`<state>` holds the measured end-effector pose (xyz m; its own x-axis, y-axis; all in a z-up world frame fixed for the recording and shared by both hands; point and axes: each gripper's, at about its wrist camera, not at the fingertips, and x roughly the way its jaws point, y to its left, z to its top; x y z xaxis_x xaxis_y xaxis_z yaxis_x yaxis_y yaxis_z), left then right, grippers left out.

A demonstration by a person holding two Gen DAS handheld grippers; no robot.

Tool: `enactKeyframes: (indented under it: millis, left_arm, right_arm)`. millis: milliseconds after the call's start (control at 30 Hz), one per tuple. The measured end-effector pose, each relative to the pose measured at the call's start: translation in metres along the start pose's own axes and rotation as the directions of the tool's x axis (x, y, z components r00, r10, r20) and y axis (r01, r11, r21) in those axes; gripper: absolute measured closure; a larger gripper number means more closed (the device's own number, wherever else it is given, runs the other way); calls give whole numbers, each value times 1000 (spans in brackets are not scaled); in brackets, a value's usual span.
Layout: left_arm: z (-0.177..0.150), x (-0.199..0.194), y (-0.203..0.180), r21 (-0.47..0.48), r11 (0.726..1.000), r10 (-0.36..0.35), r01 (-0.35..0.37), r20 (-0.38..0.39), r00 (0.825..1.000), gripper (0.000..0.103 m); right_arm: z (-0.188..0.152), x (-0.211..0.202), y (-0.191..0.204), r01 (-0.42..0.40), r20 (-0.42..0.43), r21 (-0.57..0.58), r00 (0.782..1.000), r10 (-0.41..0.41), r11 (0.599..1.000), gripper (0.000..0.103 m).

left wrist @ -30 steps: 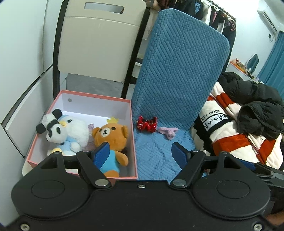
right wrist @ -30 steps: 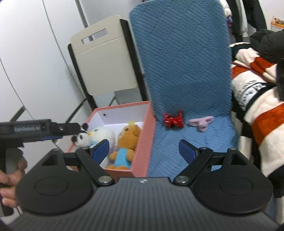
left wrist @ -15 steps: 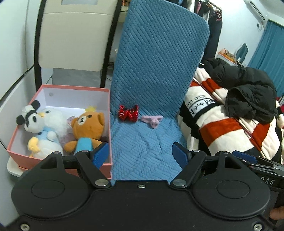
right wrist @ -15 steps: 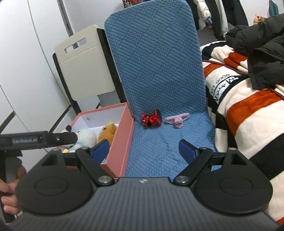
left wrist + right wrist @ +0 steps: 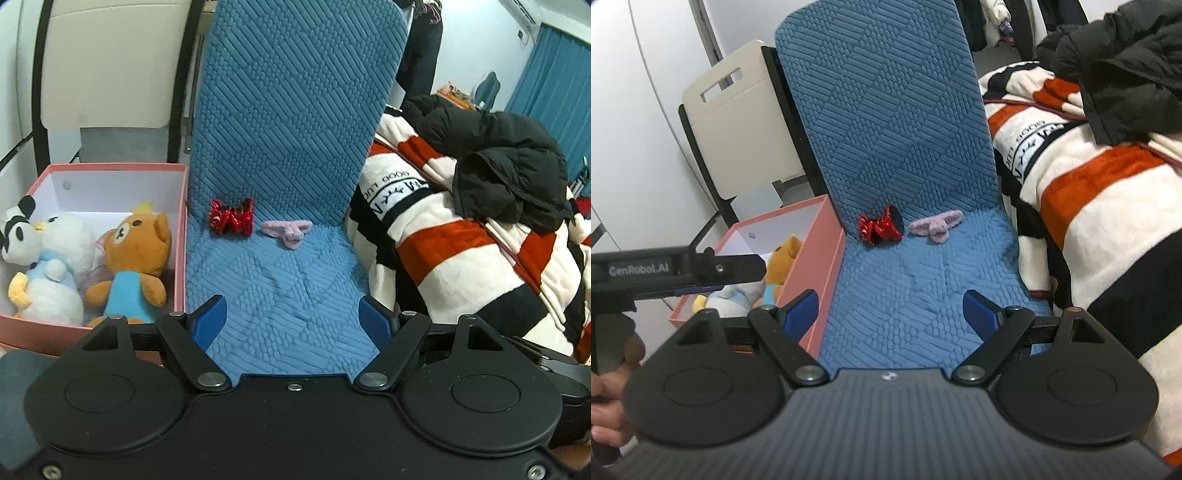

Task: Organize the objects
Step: 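Open both tools and withdraw them from the pink box toward the chair seat, then move the left tool to the red devil figure while the right tool approaches the pink bunny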

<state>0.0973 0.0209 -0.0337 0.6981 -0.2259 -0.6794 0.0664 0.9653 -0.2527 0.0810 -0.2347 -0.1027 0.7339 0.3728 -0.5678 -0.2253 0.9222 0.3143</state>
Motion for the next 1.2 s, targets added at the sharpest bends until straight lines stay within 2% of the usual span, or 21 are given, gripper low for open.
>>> enactKeyframes:
  millis: [267,367,500,667,867,1200]
  left_arm:
    - [-4,22,-7,18,1000,26,-26,-11,1000,25]
    - [-5,35,-8,36,999,31,-30,-14,999,25]
    - [-4,58,-6,50,998,31,-30,-19,999,25]
    - [-1,90,-1,59,998,32,-31,-23,999,25]
    - [5,124,2,101,995,27,-26,-9,1000,26]
    - [18,177,-1,223,969,104,-107,24,994,24]
  right_arm:
    - [-10,14,-21,-1,13,62,1000,0,998,16]
    - [-12,25,-31,8,24,89,1000,-10,996,16]
    - [-19,42,-32,24,31,59,999,-26,998,16]
    - [-26,67,-42,45,9,131,999,-46,990,16]
    - [-21,91,-58,84,1,246,996,-87,966,16]
    - [3,130,-84,15,33,427,999,-31,904,16]
